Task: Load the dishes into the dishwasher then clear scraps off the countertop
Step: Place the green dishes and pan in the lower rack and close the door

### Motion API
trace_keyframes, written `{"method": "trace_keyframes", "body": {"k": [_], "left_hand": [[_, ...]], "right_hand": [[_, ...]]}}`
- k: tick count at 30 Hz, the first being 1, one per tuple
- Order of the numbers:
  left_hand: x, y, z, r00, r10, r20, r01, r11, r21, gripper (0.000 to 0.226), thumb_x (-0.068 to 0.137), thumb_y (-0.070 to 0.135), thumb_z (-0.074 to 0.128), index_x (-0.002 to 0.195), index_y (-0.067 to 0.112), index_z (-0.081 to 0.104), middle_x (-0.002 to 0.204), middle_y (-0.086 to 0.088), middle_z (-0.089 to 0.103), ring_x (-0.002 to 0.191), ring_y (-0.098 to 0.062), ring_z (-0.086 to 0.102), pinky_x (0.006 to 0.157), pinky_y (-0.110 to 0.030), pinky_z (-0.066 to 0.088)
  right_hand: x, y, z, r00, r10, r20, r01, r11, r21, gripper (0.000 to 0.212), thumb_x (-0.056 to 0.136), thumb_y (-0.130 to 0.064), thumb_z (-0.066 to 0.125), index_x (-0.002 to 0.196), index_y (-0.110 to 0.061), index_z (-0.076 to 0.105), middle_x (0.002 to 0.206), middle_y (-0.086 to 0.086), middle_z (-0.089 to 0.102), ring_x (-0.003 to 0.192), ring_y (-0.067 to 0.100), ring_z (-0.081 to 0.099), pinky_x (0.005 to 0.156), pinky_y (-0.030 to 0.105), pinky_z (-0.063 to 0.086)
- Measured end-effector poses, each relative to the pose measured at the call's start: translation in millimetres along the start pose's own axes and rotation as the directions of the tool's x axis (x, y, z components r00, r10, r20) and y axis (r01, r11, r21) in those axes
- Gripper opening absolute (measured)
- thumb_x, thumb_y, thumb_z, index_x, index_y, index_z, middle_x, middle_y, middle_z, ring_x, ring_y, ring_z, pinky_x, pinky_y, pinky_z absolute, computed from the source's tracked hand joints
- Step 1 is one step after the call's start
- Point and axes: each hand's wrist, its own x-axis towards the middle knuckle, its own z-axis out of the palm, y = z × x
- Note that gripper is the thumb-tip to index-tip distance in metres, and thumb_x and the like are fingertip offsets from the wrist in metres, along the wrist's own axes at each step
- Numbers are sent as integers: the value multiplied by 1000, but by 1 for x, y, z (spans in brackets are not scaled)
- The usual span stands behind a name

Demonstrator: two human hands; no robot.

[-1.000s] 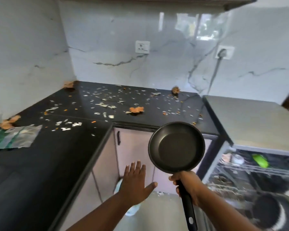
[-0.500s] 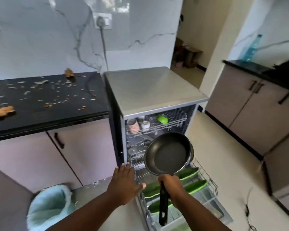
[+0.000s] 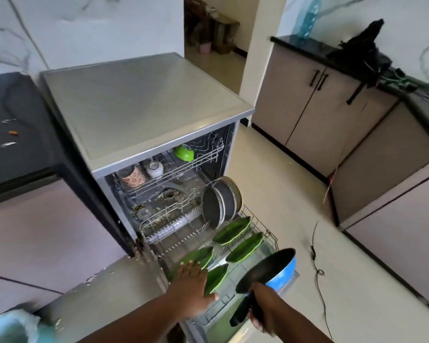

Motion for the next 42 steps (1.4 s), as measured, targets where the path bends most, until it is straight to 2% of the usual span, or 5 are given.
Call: {"method": "trace_keyframes", "body": {"k": [15, 24, 30, 38, 42], "left_hand": [[106, -10, 9, 975, 81, 208, -99, 992, 77, 79, 94, 66, 25, 153, 15, 12, 161, -12, 7, 148, -31, -2, 116, -44, -9], [166, 28, 69, 964, 12, 264, 14, 995, -96, 77, 91, 68, 36, 151, 22, 21, 159, -6, 19, 148, -27, 10, 119, -44, 9], [213, 56, 99, 993, -53, 107, 57, 998, -29, 61, 91, 64, 42, 133, 21, 43, 130, -4, 54, 124, -24, 47, 101, -35, 34], [251, 41, 144, 992, -101, -72, 100, 995, -21, 38, 98, 49, 41, 119, 22, 58, 110, -5, 62, 104, -22, 57, 81, -31, 42], [266, 34, 157, 987, -142, -79, 139, 989, -45, 35, 100, 42, 39, 126, 23, 54, 114, -4, 60, 104, -21, 57, 80, -29, 43]], "right_hand": [[137, -31, 3, 961, 93, -260, -80, 995, 63, 44, 99, -46, 41, 112, -5, 49, 87, 14, 52, 61, 26, 54, 44, 22, 38], [265, -30, -5, 928, 26, -372, -34, 999, -14, 48, 96, -49, 42, 103, -3, 56, 69, 11, 60, 57, 30, 63, 54, 35, 53], [311, -17, 6, 925, 54, -376, -67, 998, -22, 50, 96, -54, 34, 108, -7, 47, 78, 10, 62, 57, 28, 66, 50, 33, 54], [352, -2, 17, 942, -6, -334, -79, 967, -241, 61, 96, -58, 30, 125, -5, 35, 112, 14, 60, 96, 37, 63, 87, 47, 53], [361, -2, 14, 959, 51, -279, -131, 952, -277, 57, 97, -57, 27, 117, -7, 44, 89, 11, 69, 56, 26, 69, 59, 39, 60]]}}
